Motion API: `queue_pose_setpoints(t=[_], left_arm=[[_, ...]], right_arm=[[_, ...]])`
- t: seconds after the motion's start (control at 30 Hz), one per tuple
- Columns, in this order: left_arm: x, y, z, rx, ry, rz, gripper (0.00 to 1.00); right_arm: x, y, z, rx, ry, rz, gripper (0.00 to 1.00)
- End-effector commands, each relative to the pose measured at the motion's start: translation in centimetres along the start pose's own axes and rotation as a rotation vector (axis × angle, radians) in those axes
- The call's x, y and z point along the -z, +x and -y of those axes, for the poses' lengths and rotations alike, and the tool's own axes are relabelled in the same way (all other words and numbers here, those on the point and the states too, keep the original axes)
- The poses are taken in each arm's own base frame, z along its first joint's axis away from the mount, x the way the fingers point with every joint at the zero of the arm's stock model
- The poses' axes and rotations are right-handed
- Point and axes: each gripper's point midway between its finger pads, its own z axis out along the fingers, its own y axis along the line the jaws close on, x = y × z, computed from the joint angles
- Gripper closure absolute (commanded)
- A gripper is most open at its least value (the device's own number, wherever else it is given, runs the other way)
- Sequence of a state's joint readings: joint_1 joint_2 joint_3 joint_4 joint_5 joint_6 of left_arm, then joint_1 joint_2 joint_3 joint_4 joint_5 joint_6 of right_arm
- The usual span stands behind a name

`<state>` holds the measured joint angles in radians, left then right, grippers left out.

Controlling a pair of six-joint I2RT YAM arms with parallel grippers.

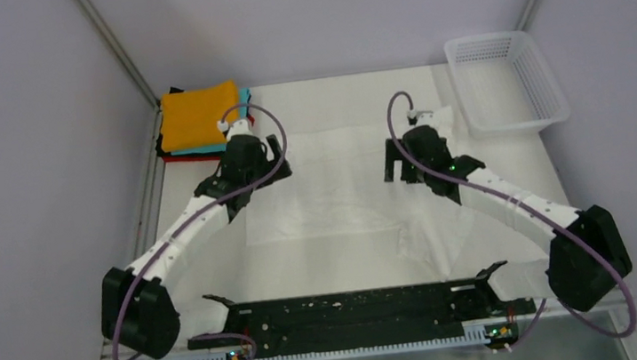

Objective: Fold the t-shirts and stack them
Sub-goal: Fold the flattened tshirt in 1/3 of the way, then grab the side of the flattened tshirt closest away from the robot with both arms

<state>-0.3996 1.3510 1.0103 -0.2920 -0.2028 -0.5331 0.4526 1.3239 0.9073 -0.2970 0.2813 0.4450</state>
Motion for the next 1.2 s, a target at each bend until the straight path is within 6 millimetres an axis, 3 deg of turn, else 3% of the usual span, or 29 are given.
queue_pose_setpoints(t=[0.0,0.1,0.2,0.33,0.47,0.67,0.77,1.0,1.07,1.1,1.13,1.17], left_arm=[[3.4,7.4,-5.6,0.094,-0.178,-0.104,0.01],[5.1,11.6,-7.6,0.248,-0.214,-0.143,0.02],[6.5,14.0,-9.3,0.31,-0.236,-0.142,0.03],[7.4,16.6,-11.9,0.369,-0.279,-0.117,0.04],[6.4,17.5,-12.1,0.424,-0.22,-0.061,0.09],[4.7,16.4,-12.7,0.489,-0.257,0.041,0.22],[3.9,16.6,-11.6,0.512,-0.226,0.01,0.34],[2.3,17.9,-11.8,0.524,-0.268,-0.028,0.5],[2.1,17.8,-11.8,0.525,-0.266,-0.022,0.6],[2.1,17.7,-11.8,0.527,-0.268,-0.016,0.72],[2.1,17.6,-11.9,0.53,-0.273,-0.01,0.91],[2.2,17.4,-11.9,0.533,-0.279,-0.006,1.0]], right_arm=[[4.4,9.4,2.3,0.055,0.104,-0.19,0.04],[6.2,12.8,1.9,0.044,0.071,-0.253,0.06],[7.3,15.5,2.3,0.042,0.076,-0.292,0.06],[8.0,16.7,2.8,0.01,0.056,-0.279,0.07],[8.5,15.8,2.6,-0.008,0.02,-0.235,0.07],[8.8,16.1,2.7,-0.004,0.0,-0.24,0.07],[9.0,16.3,3.0,0.003,0.008,-0.247,0.07],[9.6,14.6,2.9,0.062,0.023,-0.237,0.07],[9.6,14.5,2.6,0.064,0.016,-0.244,0.07],[9.7,14.5,2.6,0.066,0.017,-0.25,0.07],[9.8,14.6,2.6,0.063,0.024,-0.26,0.08],[9.9,14.8,2.6,0.059,0.027,-0.278,0.08]])
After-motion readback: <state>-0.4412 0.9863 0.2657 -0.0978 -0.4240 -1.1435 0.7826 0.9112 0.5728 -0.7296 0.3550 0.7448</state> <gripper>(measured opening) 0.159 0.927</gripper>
